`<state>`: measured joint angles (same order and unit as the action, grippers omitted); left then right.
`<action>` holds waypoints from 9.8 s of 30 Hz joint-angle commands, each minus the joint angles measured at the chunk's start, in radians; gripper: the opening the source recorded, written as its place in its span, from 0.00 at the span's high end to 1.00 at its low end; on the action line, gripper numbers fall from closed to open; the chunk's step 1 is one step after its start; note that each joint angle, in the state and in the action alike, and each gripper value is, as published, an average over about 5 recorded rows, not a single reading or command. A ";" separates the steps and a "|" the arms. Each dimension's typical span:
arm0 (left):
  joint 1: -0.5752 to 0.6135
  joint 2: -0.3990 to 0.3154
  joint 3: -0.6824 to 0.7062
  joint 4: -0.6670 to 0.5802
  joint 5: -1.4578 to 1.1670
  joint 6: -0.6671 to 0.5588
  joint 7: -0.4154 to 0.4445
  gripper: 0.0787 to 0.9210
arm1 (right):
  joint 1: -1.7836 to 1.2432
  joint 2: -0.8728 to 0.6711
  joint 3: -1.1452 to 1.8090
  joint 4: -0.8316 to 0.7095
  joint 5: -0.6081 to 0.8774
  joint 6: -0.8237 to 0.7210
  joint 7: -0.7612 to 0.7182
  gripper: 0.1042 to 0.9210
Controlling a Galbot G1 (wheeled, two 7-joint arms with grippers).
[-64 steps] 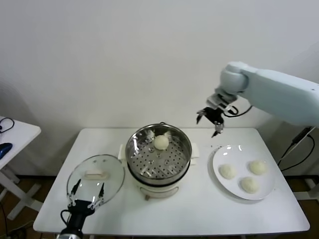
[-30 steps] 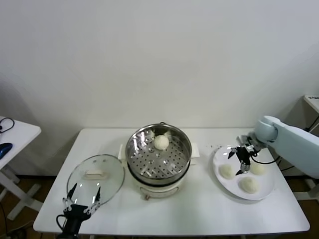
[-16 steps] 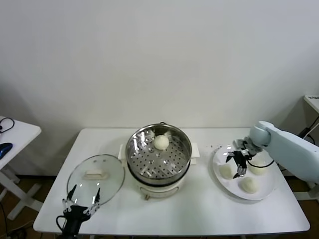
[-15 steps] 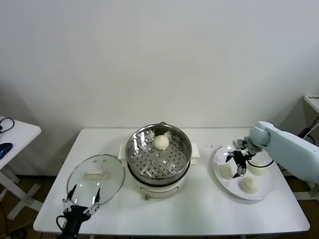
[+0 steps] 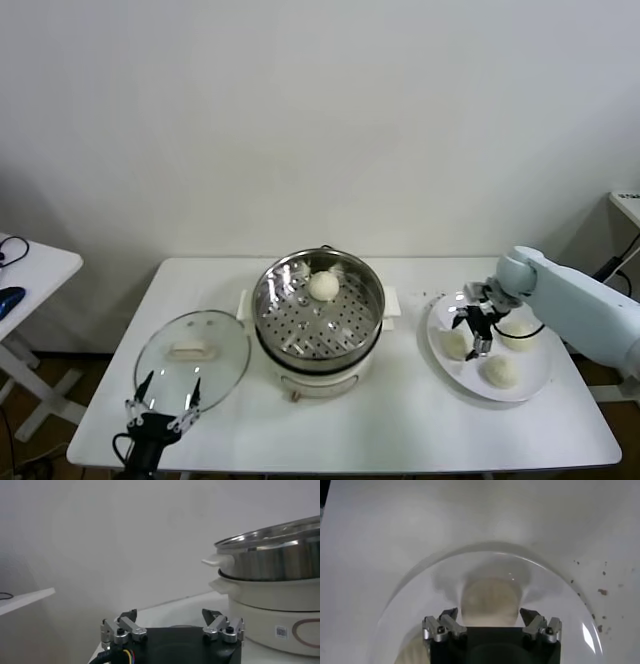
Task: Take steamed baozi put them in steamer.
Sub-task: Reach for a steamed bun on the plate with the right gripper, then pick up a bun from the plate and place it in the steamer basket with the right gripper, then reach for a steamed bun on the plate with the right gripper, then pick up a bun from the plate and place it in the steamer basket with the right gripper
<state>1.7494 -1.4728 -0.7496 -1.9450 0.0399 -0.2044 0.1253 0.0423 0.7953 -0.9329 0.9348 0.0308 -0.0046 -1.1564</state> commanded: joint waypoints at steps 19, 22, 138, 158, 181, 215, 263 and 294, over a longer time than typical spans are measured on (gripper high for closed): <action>0.010 -0.004 -0.001 -0.008 -0.001 -0.002 -0.002 0.12 | 0.070 -0.031 -0.030 0.027 0.086 -0.017 -0.005 0.23; 0.013 -0.005 0.000 -0.010 -0.002 -0.004 -0.003 0.12 | 0.145 -0.051 -0.079 0.061 0.149 -0.033 -0.003 0.24; 0.031 0.000 0.020 -0.049 0.005 -0.002 -0.037 0.12 | 0.560 -0.296 -0.426 0.457 0.281 -0.055 -0.081 0.12; 0.042 -0.020 0.020 -0.036 0.020 -0.004 -0.029 0.12 | -0.013 -0.293 -0.014 0.267 -0.070 0.032 -0.088 0.12; 0.030 -0.015 0.017 -0.017 0.025 0.002 -0.028 0.12 | -0.055 -0.206 0.024 0.168 -0.103 0.051 -0.063 0.12; 0.026 -0.013 0.016 -0.017 0.030 0.005 -0.028 0.12 | 0.030 -0.194 -0.008 0.197 -0.041 0.050 -0.069 0.27; 0.038 -0.037 0.017 -0.026 0.060 0.019 -0.021 0.12 | 0.426 0.444 -0.273 0.578 -0.324 0.440 -0.092 0.27; 0.026 -0.031 0.016 0.004 0.060 0.022 -0.021 0.12 | 0.385 0.410 -0.284 0.581 -0.332 0.457 -0.093 0.27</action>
<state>1.7734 -1.5049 -0.7340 -1.9413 0.0987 -0.1812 0.1042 0.4324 1.2155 -1.2161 1.5135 -0.2966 0.4503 -1.2473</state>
